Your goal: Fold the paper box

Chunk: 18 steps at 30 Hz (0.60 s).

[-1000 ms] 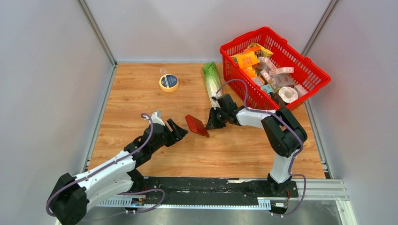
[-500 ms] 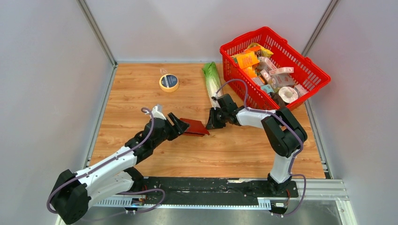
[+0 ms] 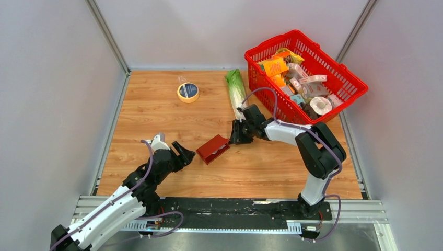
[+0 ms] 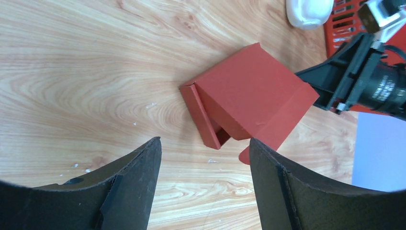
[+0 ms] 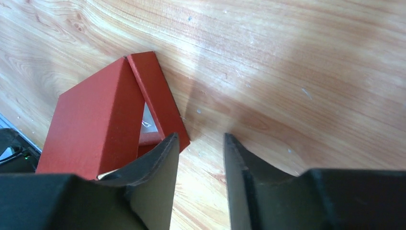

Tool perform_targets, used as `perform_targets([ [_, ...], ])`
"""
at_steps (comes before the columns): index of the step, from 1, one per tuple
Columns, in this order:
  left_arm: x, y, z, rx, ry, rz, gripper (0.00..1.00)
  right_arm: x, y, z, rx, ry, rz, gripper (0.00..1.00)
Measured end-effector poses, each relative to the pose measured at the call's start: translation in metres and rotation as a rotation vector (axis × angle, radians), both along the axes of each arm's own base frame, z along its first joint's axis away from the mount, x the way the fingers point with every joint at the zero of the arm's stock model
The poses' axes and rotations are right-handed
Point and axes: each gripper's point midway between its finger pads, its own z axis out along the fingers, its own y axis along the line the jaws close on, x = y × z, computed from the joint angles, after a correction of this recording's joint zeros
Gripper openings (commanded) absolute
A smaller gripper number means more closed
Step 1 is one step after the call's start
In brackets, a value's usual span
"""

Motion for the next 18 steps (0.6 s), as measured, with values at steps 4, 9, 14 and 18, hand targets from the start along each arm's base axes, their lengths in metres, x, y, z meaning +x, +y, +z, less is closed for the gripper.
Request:
perform_targets([
  [4,-0.003,0.006,-0.007,0.043,0.015,0.001,0.75,-0.001,-0.009,0.009,-0.033,-0.007,-0.024,0.60],
  [9,-0.005,0.007,-0.022,0.084,0.071,0.001,0.76,0.011,-0.011,0.027,-0.046,-0.018,-0.042,0.74],
  [14,-0.002,0.000,-0.020,0.037,0.069,0.002,0.77,0.021,-0.002,0.046,-0.005,-0.042,-0.030,0.76],
  [18,0.000,-0.005,-0.020,-0.010,0.052,0.002,0.78,0.020,0.001,0.050,0.008,-0.043,-0.017,0.75],
])
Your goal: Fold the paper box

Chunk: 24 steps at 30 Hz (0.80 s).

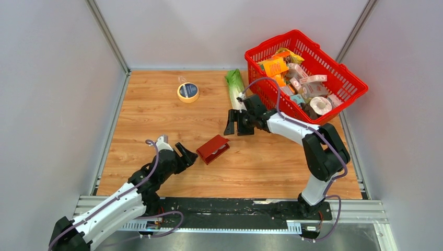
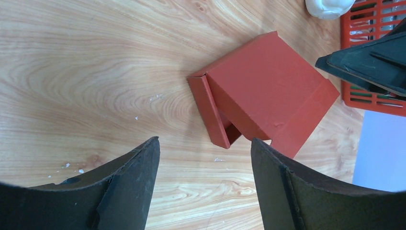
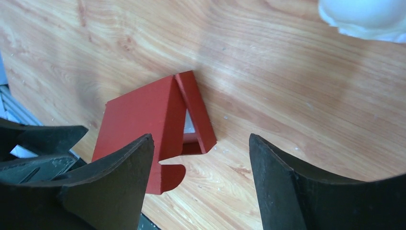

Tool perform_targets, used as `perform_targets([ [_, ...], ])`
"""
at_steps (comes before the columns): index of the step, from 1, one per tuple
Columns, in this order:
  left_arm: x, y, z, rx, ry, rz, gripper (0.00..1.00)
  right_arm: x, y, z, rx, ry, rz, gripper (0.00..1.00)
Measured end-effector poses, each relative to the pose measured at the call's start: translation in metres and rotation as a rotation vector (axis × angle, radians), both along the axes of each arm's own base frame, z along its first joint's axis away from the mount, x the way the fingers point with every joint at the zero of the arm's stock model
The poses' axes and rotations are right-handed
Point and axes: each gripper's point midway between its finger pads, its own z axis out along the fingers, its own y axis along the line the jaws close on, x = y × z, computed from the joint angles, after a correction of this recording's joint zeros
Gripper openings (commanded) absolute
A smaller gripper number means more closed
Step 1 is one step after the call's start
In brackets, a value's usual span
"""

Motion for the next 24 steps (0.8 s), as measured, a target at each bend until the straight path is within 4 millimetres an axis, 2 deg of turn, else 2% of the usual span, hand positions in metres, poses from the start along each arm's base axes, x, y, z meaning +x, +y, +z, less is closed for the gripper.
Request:
perform_targets([
  [8,0.005,-0.006,0.002,-0.040,-0.013,0.007,0.78,-0.016,0.021,0.004,0.078,0.014,0.091,0.64],
  [14,0.007,-0.018,-0.008,-0.041,0.023,-0.028,0.78,-0.030,0.017,-0.015,0.065,0.048,0.101,0.55],
  [23,0.012,-0.031,-0.012,-0.065,0.035,-0.058,0.79,-0.031,0.018,-0.029,0.072,0.057,0.099,0.48],
  [24,0.013,-0.032,-0.013,-0.067,0.036,-0.060,0.79,-0.031,0.018,-0.030,0.074,0.058,0.098,0.45],
])
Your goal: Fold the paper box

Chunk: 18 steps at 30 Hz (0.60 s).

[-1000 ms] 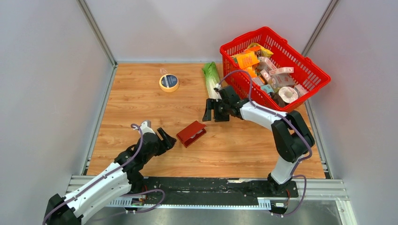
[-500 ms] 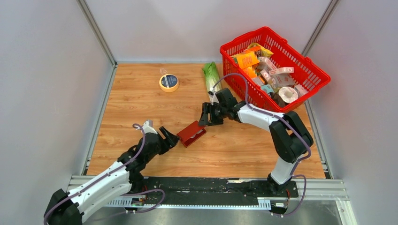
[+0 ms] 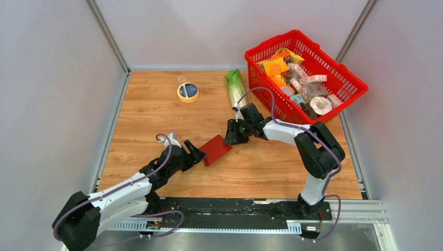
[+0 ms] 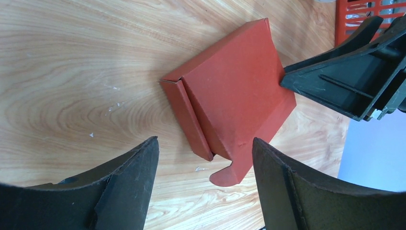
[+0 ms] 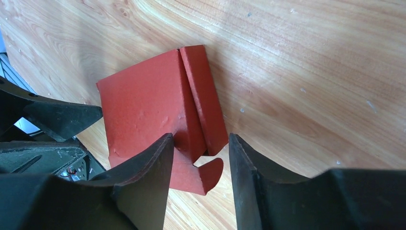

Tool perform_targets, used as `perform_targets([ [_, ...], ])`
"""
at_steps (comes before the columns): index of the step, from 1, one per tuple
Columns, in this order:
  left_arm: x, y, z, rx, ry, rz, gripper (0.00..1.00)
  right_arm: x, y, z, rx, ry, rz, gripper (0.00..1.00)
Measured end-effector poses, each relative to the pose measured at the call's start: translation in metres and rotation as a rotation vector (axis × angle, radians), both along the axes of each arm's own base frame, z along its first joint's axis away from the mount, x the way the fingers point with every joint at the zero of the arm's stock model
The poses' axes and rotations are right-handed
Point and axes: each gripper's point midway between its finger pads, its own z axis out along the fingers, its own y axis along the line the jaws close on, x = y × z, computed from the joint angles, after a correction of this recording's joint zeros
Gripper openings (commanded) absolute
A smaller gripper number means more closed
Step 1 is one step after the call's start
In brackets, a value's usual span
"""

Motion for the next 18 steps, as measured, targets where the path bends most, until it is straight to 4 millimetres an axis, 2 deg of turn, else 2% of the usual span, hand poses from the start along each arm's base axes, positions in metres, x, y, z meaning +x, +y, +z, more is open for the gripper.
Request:
perform_targets([
  [4,0.002,-0.004,-0.003,-0.007,0.012,-0.005,0.79,0.002,0.001,-0.006,-0.002,0.004,-0.005,0.33],
  [18,0.008,-0.013,-0.010,-0.021,0.020,-0.010,0.78,0.005,0.004,-0.011,0.018,0.005,-0.017,0.12],
])
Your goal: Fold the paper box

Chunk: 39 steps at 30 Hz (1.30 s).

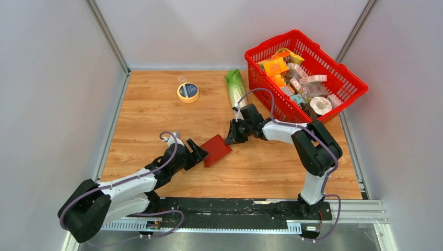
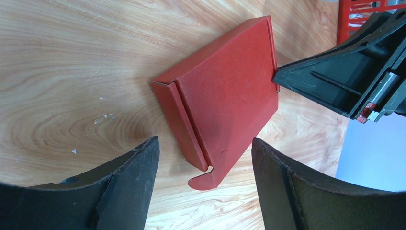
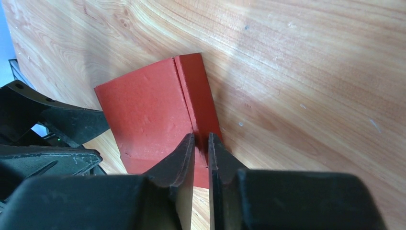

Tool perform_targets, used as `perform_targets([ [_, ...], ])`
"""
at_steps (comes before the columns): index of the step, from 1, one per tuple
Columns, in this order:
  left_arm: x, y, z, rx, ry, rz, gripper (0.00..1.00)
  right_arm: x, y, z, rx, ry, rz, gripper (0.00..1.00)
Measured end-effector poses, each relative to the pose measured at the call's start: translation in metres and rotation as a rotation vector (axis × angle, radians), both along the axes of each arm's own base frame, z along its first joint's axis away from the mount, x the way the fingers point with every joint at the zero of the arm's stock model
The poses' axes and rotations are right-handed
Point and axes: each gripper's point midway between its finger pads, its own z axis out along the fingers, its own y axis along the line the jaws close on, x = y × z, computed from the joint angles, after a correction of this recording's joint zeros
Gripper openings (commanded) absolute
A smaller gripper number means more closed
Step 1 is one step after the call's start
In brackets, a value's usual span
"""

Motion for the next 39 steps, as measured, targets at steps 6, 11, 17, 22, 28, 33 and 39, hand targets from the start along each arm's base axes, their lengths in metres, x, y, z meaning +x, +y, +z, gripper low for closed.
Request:
perform_targets([
  [6,0.001,-0.002,-0.003,-0.002,0.008,0.003,0.75,0.003,0.002,0.001,0.035,0.020,-0.007,0.07],
  [11,0.005,-0.006,-0.005,-0.007,0.019,0.001,0.74,0.006,0.001,0.001,0.054,0.031,-0.017,0.04],
  [17,0.012,-0.014,-0.007,-0.032,0.023,0.007,0.68,0.007,0.001,0.000,0.071,0.043,-0.023,0.03],
  [22,0.018,-0.020,-0.010,-0.060,0.025,0.022,0.52,0.009,0.000,0.000,0.085,0.050,-0.031,0.03],
  [28,0.026,-0.023,-0.004,-0.111,0.010,0.055,0.33,0.012,-0.002,0.001,0.081,0.041,-0.045,0.21],
  [33,0.027,-0.024,0.023,-0.182,-0.040,0.062,0.32,0.005,-0.015,0.000,-0.042,0.006,-0.062,0.62],
  [39,0.004,-0.020,0.040,-0.194,0.014,-0.002,0.28,-0.034,-0.028,0.038,-0.302,-0.203,0.005,0.82],
])
